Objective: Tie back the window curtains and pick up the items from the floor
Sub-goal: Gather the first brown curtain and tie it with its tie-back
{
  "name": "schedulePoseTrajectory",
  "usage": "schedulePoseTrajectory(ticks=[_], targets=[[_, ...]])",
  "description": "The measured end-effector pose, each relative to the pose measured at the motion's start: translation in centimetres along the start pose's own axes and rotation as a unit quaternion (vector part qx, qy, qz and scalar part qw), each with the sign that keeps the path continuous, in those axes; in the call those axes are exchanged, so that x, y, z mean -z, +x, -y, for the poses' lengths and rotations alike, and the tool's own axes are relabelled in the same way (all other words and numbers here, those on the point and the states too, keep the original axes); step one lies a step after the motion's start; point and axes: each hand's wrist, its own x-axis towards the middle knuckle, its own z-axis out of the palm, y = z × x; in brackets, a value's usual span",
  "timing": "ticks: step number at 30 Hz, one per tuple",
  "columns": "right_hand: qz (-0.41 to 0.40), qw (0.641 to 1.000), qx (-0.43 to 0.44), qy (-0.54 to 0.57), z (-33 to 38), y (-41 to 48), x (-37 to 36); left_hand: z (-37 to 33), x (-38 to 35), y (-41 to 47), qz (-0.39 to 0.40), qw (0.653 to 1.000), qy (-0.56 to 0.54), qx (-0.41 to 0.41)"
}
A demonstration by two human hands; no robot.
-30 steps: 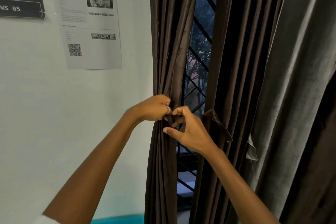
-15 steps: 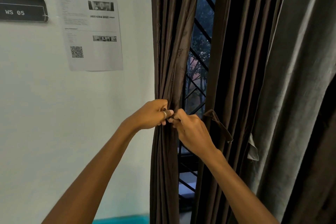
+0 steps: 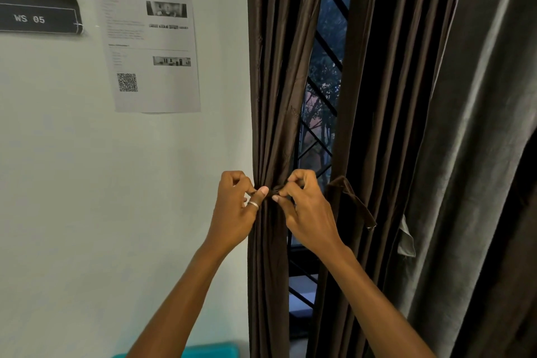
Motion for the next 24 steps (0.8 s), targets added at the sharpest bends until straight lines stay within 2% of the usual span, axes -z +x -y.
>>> schedulePoseTrajectory(ticks=[4, 8, 12, 24], targets=[[-0.009, 1.0, -0.001, -0.007, -0.4, 0.5, 0.4, -0.1, 0.2, 0.7, -0.012, 1.0, 0.009, -0.008], [-0.041, 0.997, -0.063, 0.031, -2.6, 0.8, 1.4, 0.8, 1.5, 1.7, -0.028, 0.999, 0.037, -0.006], [-0.03, 0.995, -0.089, 0.021, -3.2, 0.5, 1.3, 1.6, 1.1, 1.8, -0.008, 0.996, 0.089, -0.029], [0.011, 0.994, -0.108, 0.02, -3.8, 0.0, -0.5, 2.7, 0.1, 1.9, -0.004, 0.993, 0.115, 0.002]])
